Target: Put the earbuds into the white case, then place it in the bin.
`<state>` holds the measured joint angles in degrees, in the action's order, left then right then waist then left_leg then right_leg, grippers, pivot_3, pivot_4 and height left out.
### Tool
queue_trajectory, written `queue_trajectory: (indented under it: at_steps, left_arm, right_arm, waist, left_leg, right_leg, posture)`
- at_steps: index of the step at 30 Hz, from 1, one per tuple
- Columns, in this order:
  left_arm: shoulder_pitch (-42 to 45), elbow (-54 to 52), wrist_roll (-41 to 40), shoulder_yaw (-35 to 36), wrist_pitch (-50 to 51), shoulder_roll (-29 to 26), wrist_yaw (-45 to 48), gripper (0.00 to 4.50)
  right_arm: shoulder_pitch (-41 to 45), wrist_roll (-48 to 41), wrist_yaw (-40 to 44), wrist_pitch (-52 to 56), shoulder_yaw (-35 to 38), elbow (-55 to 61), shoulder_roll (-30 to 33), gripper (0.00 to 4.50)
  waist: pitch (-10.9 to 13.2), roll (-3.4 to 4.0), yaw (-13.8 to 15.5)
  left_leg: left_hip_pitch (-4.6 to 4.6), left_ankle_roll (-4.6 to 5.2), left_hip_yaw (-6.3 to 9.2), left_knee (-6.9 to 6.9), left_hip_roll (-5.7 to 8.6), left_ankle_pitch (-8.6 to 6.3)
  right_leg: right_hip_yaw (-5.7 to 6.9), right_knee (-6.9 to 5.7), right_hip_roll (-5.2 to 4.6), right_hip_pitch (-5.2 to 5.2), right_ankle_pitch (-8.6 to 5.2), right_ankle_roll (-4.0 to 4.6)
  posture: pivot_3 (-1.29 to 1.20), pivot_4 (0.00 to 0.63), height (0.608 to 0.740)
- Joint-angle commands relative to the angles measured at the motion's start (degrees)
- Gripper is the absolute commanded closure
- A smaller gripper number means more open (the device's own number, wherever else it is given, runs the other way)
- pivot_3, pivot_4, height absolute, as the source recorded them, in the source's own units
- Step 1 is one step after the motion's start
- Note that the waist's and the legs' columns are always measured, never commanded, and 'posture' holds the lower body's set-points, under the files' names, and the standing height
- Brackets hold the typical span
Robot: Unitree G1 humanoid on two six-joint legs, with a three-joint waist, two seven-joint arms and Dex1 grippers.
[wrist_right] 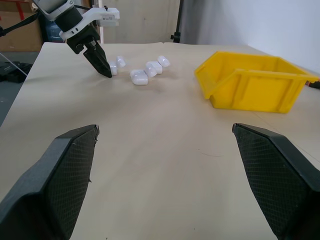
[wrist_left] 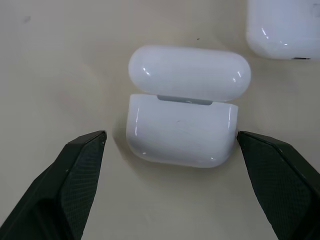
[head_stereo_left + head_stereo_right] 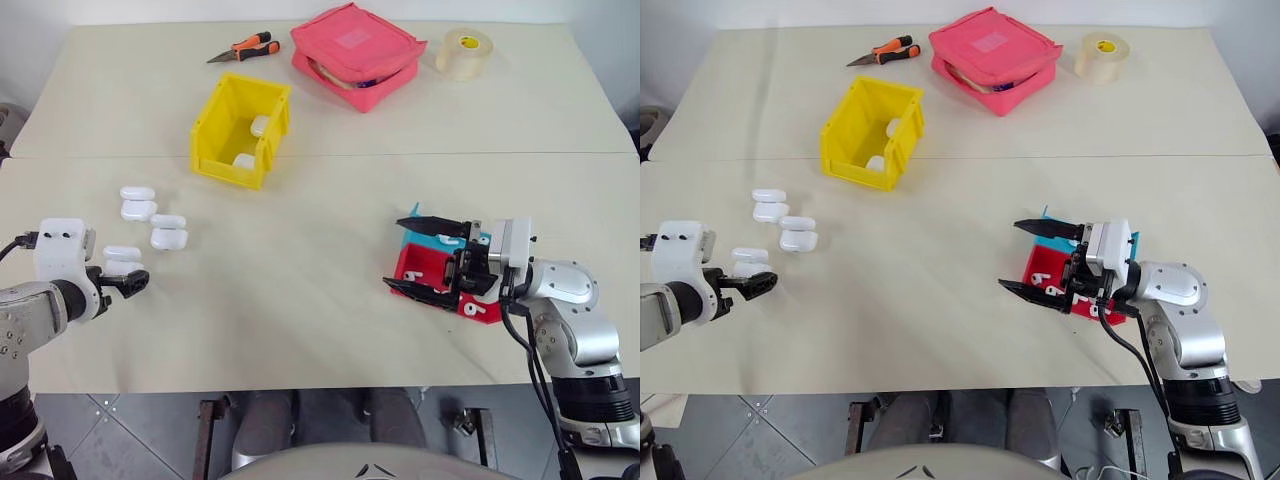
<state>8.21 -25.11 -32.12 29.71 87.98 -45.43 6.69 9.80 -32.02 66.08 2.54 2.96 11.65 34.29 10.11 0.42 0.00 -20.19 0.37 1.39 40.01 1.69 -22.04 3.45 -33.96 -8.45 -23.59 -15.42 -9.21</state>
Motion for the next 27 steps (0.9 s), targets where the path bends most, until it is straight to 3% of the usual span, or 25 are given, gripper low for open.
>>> queue_trajectory:
  at_steps: [1, 8, 11, 14, 19, 23, 27]
  left_arm:
    - [-0.2, 0.5, 1.8, -1.3, -1.9, -1.3, 2.1, 0.03]
    - [-1.6, 1.0, 3.2, -2.9, -2.7, -3.0, 5.4, 0.03]
    - [-2.3, 0.9, 3.9, -2.9, -2.9, -3.3, 6.3, 0.67]
    - [-3.4, 0.6, 4.5, -2.4, -3.0, -3.3, 7.1, 1.59]
    - [-6.2, -0.5, 4.7, 0.7, -5.3, -2.1, 8.7, 1.74]
    - [-11.5, -3.5, 1.1, 7.9, -20.0, 3.6, 16.5, 1.74]
    - [-22.5, -7.5, 0.0, 12.9, -37.2, 7.4, 29.0, 1.74]
  right_arm:
    - [-0.6, -0.3, -0.5, -0.8, 1.8, 2.7, 0.6, 0.0]
    - [-0.5, 0.0, -0.9, -1.2, 1.6, 2.3, 0.5, 0.0]
    - [-0.4, 0.2, -0.8, -1.5, 1.4, 2.0, 0.3, 0.0]
    - [-0.2, 0.3, -0.6, -1.7, 1.3, 1.7, 0.1, 0.0]
    - [0.4, 0.5, 0.0, -2.1, 1.2, 0.4, 0.1, 0.0]
    - [1.2, 0.5, 0.8, -2.4, 1.1, -0.9, 0.4, 0.0]
    - [2.6, 0.5, 1.7, -2.2, 1.2, -2.3, 0.5, 0.0]
  waist:
    - [0.0, 0.0, 0.0]
    - [0.0, 0.0, 0.0]
    - [0.0, 0.0, -0.1]
    - [0.0, 0.02, -0.1]
    - [0.0, 0.04, -0.4]
    - [0.0, 0.04, -0.3]
    - [0.0, -0.01, -0.2]
  left_leg:
    - [0.0, 0.0, 0.0, 0.0, 0.0, 0.0]
    - [0.0, 0.0, 0.0, 0.0, 0.0, 0.0]
    - [0.0, 0.0, -0.01, -0.01, 0.0, 0.0]
    - [0.02, 0.0, -0.01, -0.01, -0.02, 0.0]
    - [0.04, -0.01, -0.09, -0.06, -0.06, -0.01]
    - [0.03, -0.01, -0.12, -0.07, -0.11, -0.01]
    - [-0.02, -0.01, -0.17, -0.04, -0.38, -0.01]
  right_leg:
    - [0.0, 0.01, 0.0, 0.0, 0.0, 0.0]
    - [0.0, -0.01, -0.01, 0.0, 0.0, 0.0]
    - [-0.01, -0.01, -0.01, 0.0, 0.0, 0.0]
    - [-0.01, -0.02, -0.01, 0.0, 0.0, 0.0]
    - [-0.02, -0.01, 0.0, -0.04, 0.0, 0.01]
    - [-0.04, 0.01, 0.0, -0.06, -0.01, 0.01]
    - [-0.01, 0.09, -0.03, -0.05, 0.0, 0.01]
  posture:
    - [0.0, 0.15, 0.74]
    - [0.0, 0.15, 0.74]
    - [0.0, 0.15, 0.74]
    - [0.0, 0.15, 0.74]
    - [0.0, 0.15, 0.74]
    - [0.0, 0.15, 0.74]
    - [0.0, 0.15, 0.74]
